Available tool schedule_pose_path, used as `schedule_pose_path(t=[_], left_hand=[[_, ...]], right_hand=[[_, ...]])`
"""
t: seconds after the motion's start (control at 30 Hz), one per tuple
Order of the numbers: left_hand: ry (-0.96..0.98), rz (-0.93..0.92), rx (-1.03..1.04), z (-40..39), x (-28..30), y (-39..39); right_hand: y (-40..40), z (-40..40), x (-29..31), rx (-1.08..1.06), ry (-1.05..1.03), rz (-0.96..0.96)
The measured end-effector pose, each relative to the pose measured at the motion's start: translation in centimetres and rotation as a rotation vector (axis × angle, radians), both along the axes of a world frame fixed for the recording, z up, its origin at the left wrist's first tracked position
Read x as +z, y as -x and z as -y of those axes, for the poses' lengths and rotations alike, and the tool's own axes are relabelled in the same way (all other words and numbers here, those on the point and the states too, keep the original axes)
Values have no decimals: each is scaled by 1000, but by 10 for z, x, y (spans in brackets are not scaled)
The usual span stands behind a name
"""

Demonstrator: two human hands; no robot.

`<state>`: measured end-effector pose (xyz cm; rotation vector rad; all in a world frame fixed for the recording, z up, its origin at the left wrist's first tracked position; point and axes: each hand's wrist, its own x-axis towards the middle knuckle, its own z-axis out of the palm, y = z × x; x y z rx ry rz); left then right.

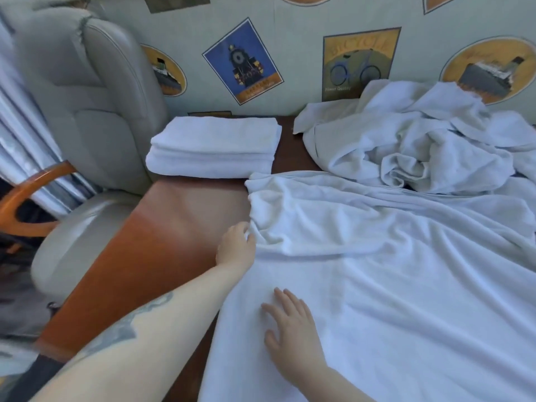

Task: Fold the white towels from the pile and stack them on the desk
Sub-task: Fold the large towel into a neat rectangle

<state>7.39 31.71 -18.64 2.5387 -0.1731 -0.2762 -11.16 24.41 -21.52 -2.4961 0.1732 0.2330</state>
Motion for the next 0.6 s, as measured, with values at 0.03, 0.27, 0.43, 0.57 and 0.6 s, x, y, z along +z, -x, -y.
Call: schedule_pose_path(t=[0.03, 0.27, 0.43, 0.57, 0.6], left_hand=[[12, -50, -11, 6, 3, -15], [333, -425, 160, 41, -3, -87], [513, -632, 199, 54, -14, -124], [644, -549, 74, 51, -13, -135], [682, -535, 34, 48, -11, -139]], right_hand=[[-10, 0, 1, -24, -9, 14], [-107, 25, 23, -241, 13, 11], [-173, 29, 33, -450, -151, 11], [-205, 45, 41, -602, -173, 99], [-212, 51, 45, -637, -185, 123]])
